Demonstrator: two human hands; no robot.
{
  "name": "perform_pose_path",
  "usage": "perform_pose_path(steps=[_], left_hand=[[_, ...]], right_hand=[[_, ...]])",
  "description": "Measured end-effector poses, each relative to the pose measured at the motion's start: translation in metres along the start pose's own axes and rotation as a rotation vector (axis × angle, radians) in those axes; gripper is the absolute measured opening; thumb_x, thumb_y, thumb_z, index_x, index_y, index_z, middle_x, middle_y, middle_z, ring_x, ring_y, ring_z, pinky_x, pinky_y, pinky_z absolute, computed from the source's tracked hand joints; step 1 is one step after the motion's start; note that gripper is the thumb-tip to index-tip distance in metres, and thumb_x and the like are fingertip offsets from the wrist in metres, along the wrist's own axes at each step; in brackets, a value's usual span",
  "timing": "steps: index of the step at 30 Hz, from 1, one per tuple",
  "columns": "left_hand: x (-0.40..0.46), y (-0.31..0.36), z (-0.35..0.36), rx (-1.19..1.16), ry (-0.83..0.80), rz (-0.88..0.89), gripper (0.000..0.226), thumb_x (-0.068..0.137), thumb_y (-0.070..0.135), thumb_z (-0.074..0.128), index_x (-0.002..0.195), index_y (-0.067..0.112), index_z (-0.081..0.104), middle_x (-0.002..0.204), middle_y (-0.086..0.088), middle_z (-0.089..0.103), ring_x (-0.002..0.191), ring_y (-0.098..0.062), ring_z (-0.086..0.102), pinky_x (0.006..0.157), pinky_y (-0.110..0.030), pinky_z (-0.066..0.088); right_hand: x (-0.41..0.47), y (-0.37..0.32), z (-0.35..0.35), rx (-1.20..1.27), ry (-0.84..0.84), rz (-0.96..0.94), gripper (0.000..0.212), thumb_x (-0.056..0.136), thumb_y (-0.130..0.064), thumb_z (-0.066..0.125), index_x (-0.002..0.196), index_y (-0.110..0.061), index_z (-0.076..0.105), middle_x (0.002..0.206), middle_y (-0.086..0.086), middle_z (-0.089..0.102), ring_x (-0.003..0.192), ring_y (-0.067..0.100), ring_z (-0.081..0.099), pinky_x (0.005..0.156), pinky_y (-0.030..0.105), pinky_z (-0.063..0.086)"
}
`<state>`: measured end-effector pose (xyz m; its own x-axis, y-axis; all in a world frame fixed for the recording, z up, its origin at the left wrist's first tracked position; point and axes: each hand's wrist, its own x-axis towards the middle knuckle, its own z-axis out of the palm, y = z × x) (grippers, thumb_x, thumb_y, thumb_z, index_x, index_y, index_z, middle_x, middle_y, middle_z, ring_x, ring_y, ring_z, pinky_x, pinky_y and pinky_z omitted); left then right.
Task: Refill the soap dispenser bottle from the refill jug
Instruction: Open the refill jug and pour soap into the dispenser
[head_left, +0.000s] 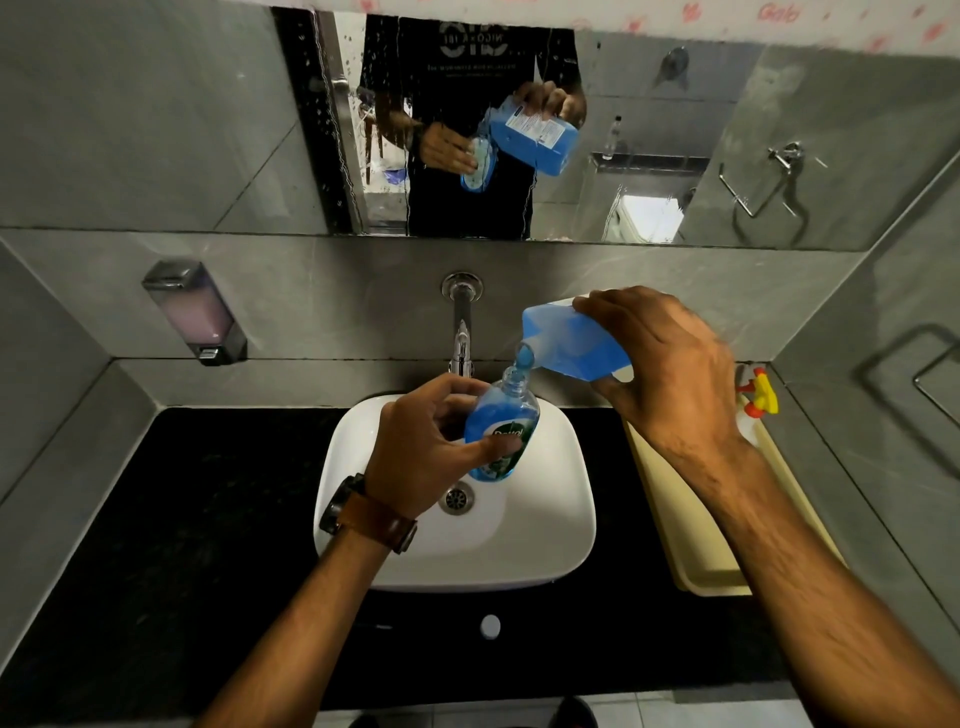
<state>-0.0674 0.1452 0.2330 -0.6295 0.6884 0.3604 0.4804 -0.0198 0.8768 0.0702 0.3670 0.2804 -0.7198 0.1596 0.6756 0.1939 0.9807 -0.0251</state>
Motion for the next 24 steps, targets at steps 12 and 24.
perform_pose_path(steps=[12, 24], left_hand=[[0.0006, -0.0018, 0.0003, -0.003, -0.005, 0.007, 0.048, 0.071, 0.029, 0.09, 0.113, 0.019, 0.066, 0.096, 0.015, 0.076, 0.086, -0.002, 0.075, 0.069, -0.018, 0.06], [0.0009, -0.0039, 0.0015, -0.013, -0.012, 0.0, 0.05, 0.07, 0.028, 0.09, 0.113, 0.018, 0.066, 0.097, 0.013, 0.076, 0.088, -0.004, 0.075, 0.071, -0.022, 0.062]], right_hand=[[0.0017, 0.0001, -0.0041, -0.02, -0.024, 0.004, 0.054, 0.091, -0.045, 0.058, 0.142, -0.027, 0.055, 0.139, -0.002, 0.06, 0.128, 0.023, 0.053, 0.102, 0.04, 0.047], [0.0025, -0.0023, -0.0083, -0.025, 0.002, -0.011, 0.052, 0.091, -0.04, 0.061, 0.14, -0.024, 0.058, 0.139, 0.0, 0.06, 0.128, 0.025, 0.054, 0.102, 0.04, 0.047]])
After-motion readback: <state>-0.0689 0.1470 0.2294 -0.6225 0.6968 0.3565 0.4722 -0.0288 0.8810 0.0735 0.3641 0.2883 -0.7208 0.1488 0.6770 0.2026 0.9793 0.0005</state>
